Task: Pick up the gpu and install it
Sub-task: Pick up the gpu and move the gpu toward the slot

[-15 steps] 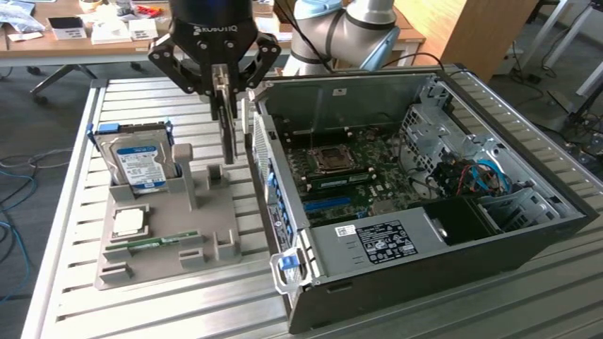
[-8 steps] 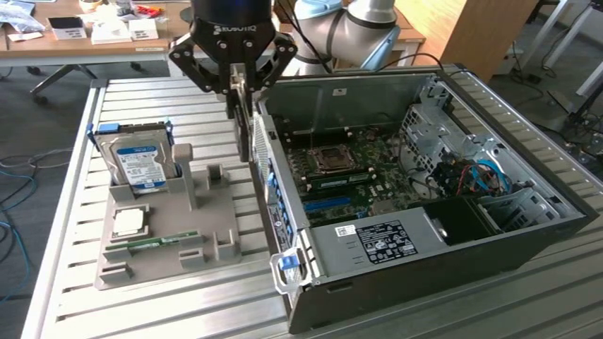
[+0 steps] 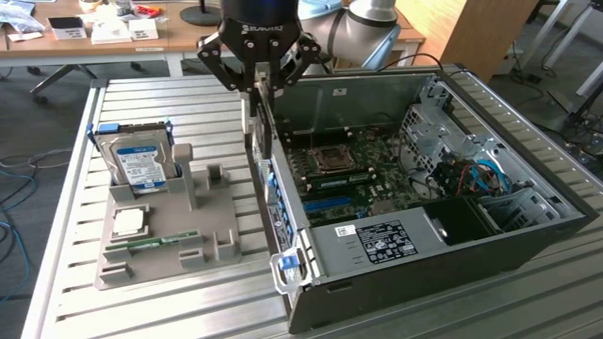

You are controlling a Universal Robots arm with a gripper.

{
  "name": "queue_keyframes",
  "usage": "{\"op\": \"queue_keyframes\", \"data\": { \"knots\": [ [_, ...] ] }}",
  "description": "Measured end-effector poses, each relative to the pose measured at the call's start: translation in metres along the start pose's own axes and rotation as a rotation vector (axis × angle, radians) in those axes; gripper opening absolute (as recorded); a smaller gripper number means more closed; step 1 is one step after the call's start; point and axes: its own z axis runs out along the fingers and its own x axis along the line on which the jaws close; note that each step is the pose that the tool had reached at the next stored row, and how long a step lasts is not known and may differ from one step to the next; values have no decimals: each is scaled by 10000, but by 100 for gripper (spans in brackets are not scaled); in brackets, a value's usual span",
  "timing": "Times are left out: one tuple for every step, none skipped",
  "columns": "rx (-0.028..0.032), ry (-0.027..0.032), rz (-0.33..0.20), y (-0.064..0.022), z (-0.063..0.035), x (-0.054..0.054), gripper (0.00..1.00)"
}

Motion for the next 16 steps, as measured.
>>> {"op": "queue_keyframes", "data": {
  "knots": [
    [0, -1, -1, 1, 1, -34, 27],
    [-1, -1, -2, 2, 2, -68, 27],
    [0, -1, -2, 3, 3, -102, 27],
    [-1, -2, -2, 4, 4, -136, 27],
    [-1, -2, 0, 5, 5, -173, 27],
    [-1, -1, 0, 6, 6, -209, 27],
    [0, -1, -1, 7, 6, -244, 27],
    [0, -1, -2, 8, 7, -279, 27],
    [0, -1, -2, 8, 8, -314, 27],
    [0, -1, -1, 10, 9, -348, 27],
    [-1, -1, 0, 11, 10, -383, 27],
    [-1, -2, 0, 12, 11, -419, 27],
    [-1, -1, -2, 13, 12, -452, 27],
    [-1, -1, -2, 13, 13, -485, 27],
    [-1, -2, -2, 14, 14, -519, 27],
    [0, -1, -1, 16, 14, -552, 27]
  ]
}}
